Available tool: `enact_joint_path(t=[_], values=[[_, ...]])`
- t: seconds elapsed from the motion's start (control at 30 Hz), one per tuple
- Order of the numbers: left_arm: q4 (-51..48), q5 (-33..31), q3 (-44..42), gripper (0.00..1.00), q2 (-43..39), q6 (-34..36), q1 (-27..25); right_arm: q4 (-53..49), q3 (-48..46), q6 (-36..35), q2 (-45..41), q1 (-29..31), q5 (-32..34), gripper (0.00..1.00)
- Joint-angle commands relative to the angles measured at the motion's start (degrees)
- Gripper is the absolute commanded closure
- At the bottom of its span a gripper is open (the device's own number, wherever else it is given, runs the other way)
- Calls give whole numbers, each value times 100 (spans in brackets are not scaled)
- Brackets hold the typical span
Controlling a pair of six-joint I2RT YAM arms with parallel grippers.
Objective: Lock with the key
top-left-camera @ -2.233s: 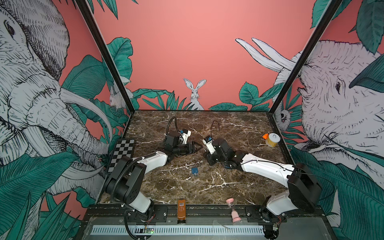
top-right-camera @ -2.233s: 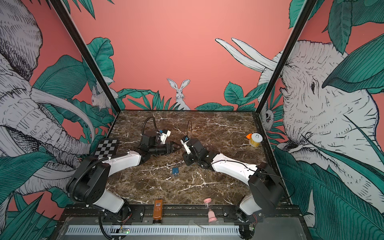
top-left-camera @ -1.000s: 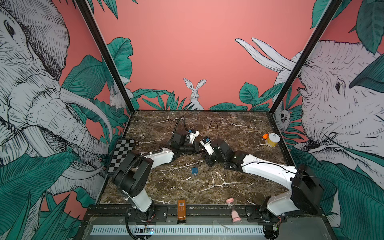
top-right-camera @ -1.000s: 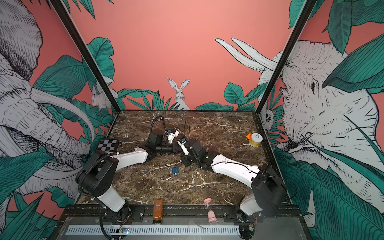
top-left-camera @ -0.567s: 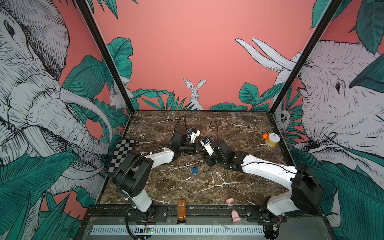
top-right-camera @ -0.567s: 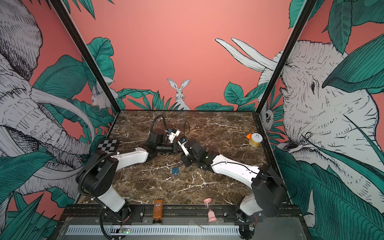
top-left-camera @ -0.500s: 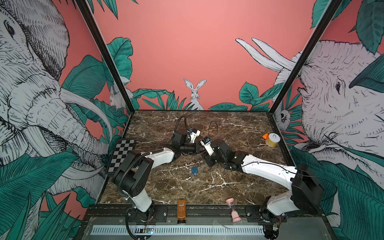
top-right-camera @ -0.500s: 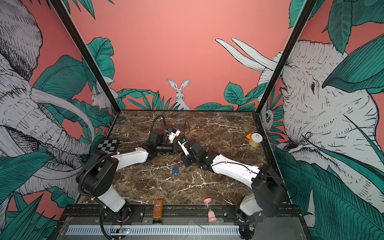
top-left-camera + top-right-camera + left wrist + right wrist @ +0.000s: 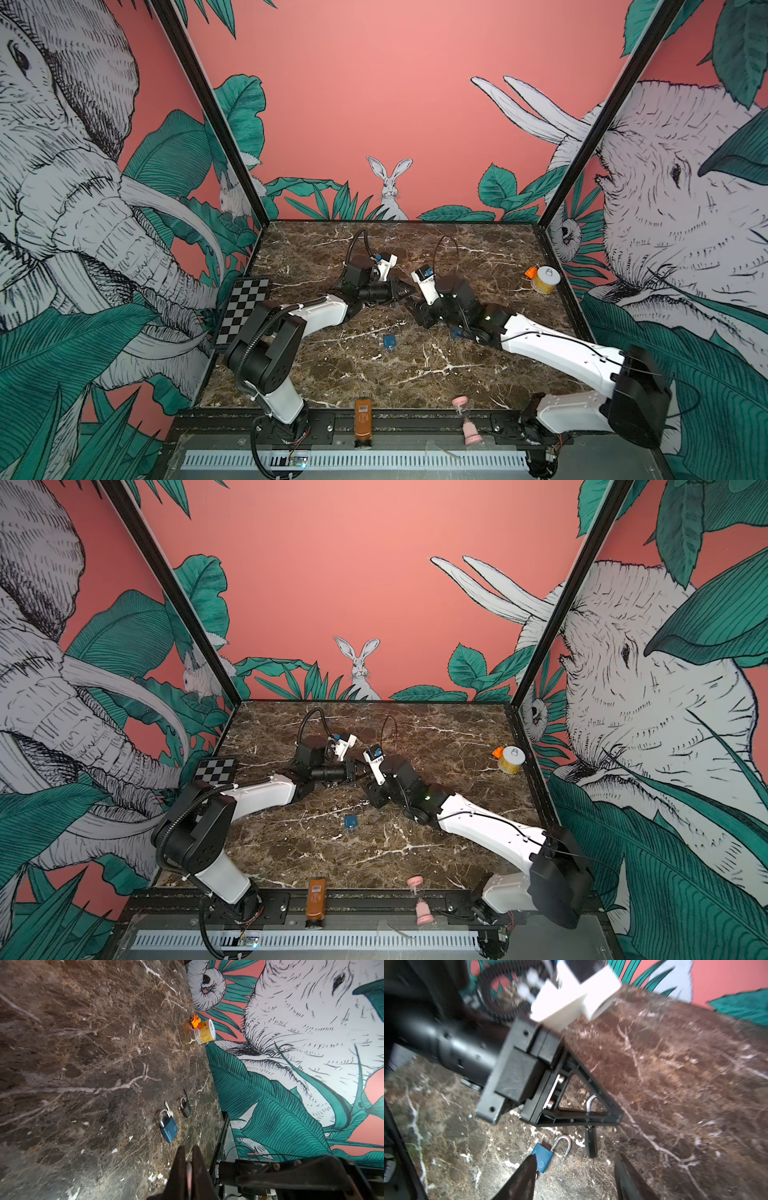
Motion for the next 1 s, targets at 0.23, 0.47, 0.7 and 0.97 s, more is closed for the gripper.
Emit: enact_joint_path(t=[0.23,0.47,0.7,0.97], values=[[1136,-252,173,100,-464,-1177,46,918,-694,177,-1191,-406,568,41],[1829,-598,-156,100,-744,-2231,36,1156,-1260,224,-2270,-759,-412,44],[2636,-1097,-598,100,-900,-3300,43,1966,-1843,579,-2686,-1116,-1501,56],[3049,-967,-660,100,-784,-3900,-7,2610,-1630,932,-1899,-1469,-2266,63]])
